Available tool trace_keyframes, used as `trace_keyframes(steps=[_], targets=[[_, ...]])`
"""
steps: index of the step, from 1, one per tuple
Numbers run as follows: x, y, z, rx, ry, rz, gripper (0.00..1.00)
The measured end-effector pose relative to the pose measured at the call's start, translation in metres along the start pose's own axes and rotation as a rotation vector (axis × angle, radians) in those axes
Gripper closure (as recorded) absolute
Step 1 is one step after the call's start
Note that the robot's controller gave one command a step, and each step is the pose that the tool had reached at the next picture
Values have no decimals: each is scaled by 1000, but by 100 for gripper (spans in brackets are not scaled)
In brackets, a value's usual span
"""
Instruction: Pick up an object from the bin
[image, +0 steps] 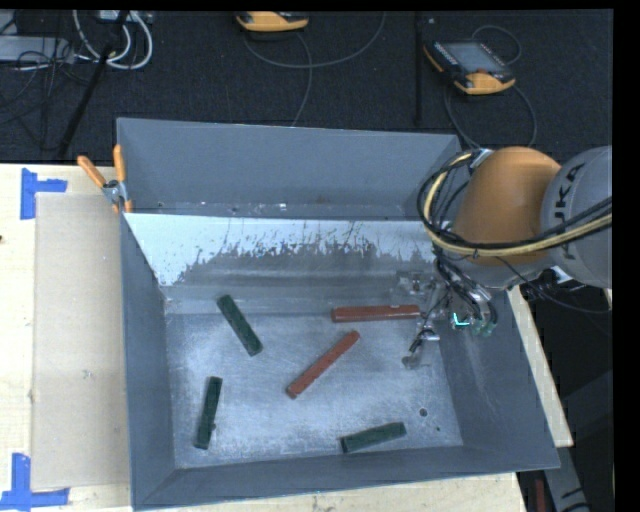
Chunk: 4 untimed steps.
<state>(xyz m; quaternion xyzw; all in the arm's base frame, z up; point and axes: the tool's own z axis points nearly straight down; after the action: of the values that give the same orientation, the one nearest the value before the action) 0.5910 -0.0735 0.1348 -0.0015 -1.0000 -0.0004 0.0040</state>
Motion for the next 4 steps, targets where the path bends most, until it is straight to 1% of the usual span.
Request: trace_keyframes(steps=[1,2,3,4], targets=[[-30,66,67,-1,-6,-169,0],[-31,64,65,1,-9,-168,100],[-9,-6,66,4,-5,-616,100],[46,-74,66,-1,-7,-771,100]])
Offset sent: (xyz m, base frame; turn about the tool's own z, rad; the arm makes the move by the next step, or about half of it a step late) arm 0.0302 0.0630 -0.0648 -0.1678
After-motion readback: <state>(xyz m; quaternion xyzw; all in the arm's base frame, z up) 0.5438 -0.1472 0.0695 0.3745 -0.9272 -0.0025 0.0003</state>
